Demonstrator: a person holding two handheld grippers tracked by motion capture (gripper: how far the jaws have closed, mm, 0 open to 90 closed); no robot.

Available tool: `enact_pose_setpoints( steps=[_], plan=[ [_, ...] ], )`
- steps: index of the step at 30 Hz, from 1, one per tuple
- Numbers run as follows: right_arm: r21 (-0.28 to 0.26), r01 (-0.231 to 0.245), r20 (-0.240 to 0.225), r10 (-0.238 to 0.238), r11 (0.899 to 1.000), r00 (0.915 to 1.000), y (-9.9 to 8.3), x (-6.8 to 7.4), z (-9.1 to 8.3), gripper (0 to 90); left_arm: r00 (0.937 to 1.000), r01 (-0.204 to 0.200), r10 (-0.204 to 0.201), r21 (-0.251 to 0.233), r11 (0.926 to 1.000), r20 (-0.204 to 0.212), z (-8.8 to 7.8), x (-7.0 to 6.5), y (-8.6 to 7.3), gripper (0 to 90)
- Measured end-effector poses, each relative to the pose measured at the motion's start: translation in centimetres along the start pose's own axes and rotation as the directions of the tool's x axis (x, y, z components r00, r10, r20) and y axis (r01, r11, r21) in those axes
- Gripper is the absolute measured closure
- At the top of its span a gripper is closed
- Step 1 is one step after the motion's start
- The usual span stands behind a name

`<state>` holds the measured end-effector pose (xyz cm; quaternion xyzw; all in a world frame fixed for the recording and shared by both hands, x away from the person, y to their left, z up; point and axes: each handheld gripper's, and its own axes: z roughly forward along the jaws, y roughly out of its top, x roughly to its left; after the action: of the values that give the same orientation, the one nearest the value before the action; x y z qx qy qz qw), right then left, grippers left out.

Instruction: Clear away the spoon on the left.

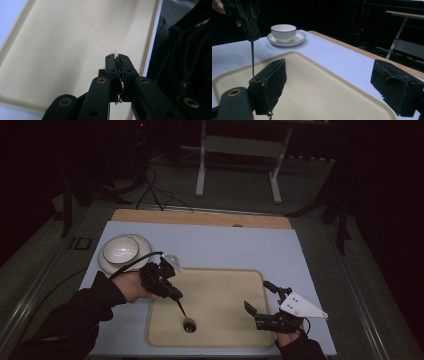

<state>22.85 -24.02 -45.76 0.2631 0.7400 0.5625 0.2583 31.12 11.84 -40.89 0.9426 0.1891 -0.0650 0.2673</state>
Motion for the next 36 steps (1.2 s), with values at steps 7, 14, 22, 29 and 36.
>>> enact_pose_setpoints(
  steps=[7, 14, 22, 29, 36],
  plan=[
    [-0.001, -0.007, -0.004, 0.007, 1.0, 1.0, 0.0, 0.0, 0.0, 13.4, 0.9984, 0.056, -0.057, -0.044, 0.9974, -0.004, 1.0, 1.1, 0.5, 85.6],
    [0.001, -0.006, -0.006, 0.006, 1.0, 1.0, 0.0, 0.0, 0.0, 13.4, 0.9954, 0.096, -0.096, -0.078, 0.9924, 0.0, 2.2, 2.1, 0.8, 83.8],
    [0.003, -0.007, -0.008, 0.007, 1.0, 0.9999, 0.0, 0.0, 0.0, 13.4, 0.9903, 0.137, -0.139, -0.109, 0.9845, -0.006, 3.7, 2.9, 1.1, 82.6],
    [0.005, -0.005, -0.01, 0.006, 1.0, 0.9999, 0.0, 0.0, 0.1, 13.4, 0.9821, 0.178, -0.186, -0.158, 0.9712, -0.031, 4.8, 3.4, 1.2, 81.7],
    [0.006, -0.006, -0.013, 0.006, 1.0, 0.9999, 0.0, 0.0, 0.1, 13.4, 0.9773, 0.189, -0.204, -0.209, 0.9595, -0.055, 5.6, 3.6, 1.2, 80.0]
  ],
)
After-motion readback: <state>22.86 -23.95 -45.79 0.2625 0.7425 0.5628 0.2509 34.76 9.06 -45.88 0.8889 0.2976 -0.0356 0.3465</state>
